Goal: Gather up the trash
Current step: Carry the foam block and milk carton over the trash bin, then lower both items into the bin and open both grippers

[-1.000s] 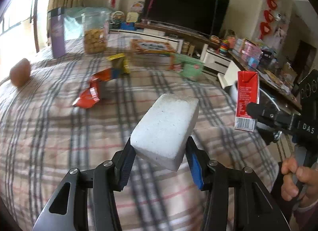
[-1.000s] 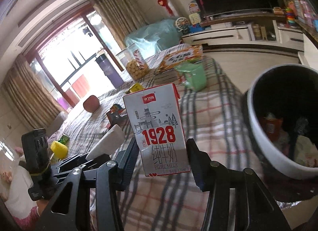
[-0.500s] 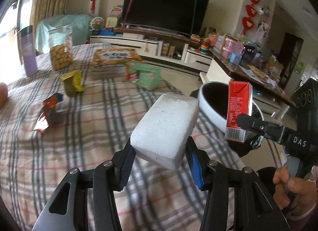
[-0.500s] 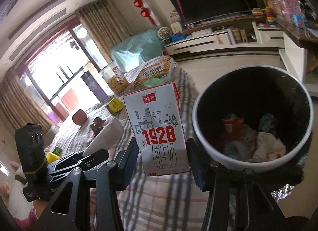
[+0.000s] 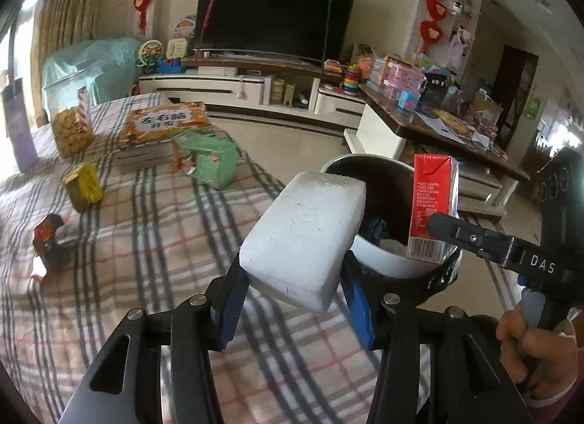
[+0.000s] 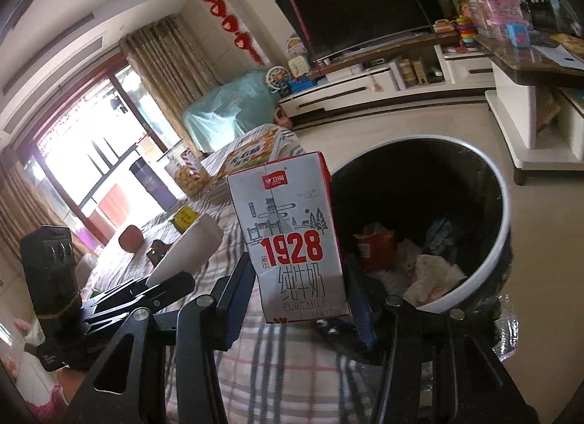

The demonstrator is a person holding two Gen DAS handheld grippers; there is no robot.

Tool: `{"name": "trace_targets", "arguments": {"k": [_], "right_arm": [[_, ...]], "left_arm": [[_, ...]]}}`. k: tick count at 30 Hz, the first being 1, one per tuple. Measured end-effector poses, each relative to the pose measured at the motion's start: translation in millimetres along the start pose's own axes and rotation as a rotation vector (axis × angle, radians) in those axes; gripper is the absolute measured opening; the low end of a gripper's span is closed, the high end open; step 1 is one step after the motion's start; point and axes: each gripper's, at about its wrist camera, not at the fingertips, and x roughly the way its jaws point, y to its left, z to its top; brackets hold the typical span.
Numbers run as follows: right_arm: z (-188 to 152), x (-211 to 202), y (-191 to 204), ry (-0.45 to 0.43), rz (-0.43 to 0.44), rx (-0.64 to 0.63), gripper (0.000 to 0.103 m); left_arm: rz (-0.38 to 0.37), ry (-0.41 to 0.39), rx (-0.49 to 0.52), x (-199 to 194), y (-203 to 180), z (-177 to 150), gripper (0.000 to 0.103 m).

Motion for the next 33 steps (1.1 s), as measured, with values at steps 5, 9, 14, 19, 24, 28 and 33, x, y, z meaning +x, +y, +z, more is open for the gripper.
{"name": "trace_targets", "arguments": {"k": [5,9,14,19,24,28,33], "right_arm": [[4.7,-4.1,-9.6,-0.01,-0.022,0.012,0.049],[9.8,-6.6,-15.2,-0.014,-0.039,0.011,0.049],[14.8,-6.6,-23.6,-0.01,-0.061,0.019,0.049],[19.7,-4.9,-34.3,-0.002,-0.087,0.025,0.049],[22.8,-5.0,-42.6,-0.001,-0.104,0.031,0.049],[24.4,-4.4,-46.7,0.001,-0.11,0.032,0.049],[25.7,-3.0,-47.0,0.002,-0.113,0.029,0.049]], "left_arm": [[-0.014,0.001,0.02,11.6,-12.0,9.6,0.049],[-0.021,0.001,0.035,19.8,-21.1,15.5,0.049],[-0.032,0.009,0.05,31.0,-31.9,22.2,0.049],[-0.034,0.021,0.063,42.4,-42.1,27.3,0.049],[-0.035,0.035,0.067,54.8,-50.0,30.6,0.049],[-0.034,0.041,0.069,60.0,-52.7,31.6,0.049],[-0.028,0.047,0.068,65.6,-54.8,34.8,0.049]]}}
